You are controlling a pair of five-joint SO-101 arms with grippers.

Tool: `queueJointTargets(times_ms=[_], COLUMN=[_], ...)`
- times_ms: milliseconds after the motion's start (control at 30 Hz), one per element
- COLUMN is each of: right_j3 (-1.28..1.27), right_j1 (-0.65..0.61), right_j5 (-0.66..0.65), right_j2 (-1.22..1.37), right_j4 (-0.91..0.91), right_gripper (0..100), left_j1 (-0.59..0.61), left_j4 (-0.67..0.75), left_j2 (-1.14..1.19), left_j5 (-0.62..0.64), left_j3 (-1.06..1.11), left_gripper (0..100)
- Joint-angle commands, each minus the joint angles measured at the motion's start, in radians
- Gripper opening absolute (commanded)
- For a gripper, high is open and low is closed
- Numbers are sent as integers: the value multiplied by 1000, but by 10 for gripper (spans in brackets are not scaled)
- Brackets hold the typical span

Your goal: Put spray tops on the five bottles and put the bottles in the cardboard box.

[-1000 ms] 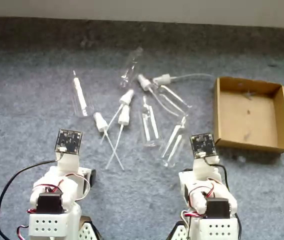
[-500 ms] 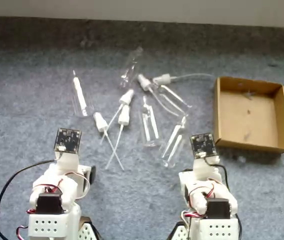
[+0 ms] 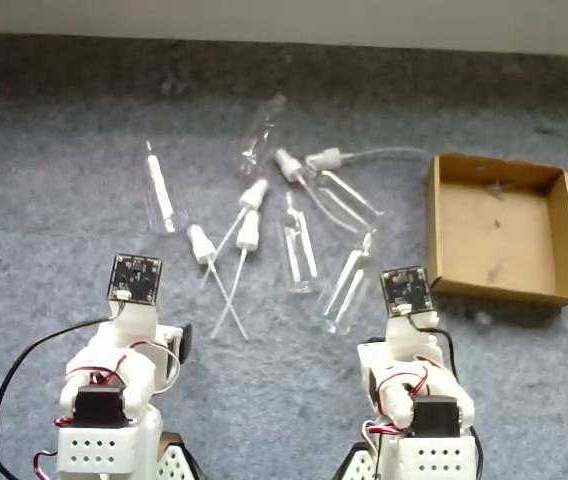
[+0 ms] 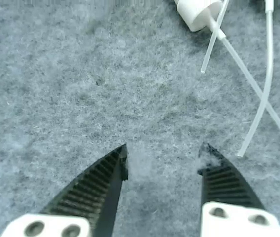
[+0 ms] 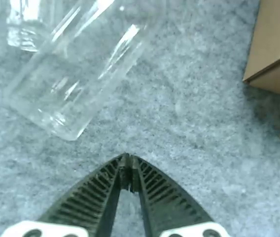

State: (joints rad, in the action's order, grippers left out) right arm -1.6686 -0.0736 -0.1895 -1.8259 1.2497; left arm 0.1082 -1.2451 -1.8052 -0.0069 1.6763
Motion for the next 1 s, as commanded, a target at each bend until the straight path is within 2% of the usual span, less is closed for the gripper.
queueJointTargets(times_ms=[0, 67, 167, 367, 533, 700, 833, 967], right_j3=[-156, -156, -159, -159, -159, -156, -156, -156], right_j1=[12, 12, 13, 10, 10, 15, 18, 18], right_j5=[-2, -5, -6, -9, -9, -20, -144, -169], right_j2=[-13, -13, -13, -13, -13, -13, -13, -13], right_j4=[-4, -16, -16, -45, -51, -74, -73, -71], right_gripper=[5, 5, 5, 5, 5, 6, 6, 6], left_j1=[-12, -8, -8, -10, -10, -10, -15, -15], left_j4=[107, 129, 89, 5, -3, 3, 5, 5], left_j2=[-8, -7, -7, -1, 30, 312, 607, 831], left_j5=[-8, -34, -160, -143, -147, -147, -147, -143], left_j3=[19, 7, -50, -206, -272, -472, -665, -783], left_gripper=[192, 193, 190, 189, 189, 189, 191, 193])
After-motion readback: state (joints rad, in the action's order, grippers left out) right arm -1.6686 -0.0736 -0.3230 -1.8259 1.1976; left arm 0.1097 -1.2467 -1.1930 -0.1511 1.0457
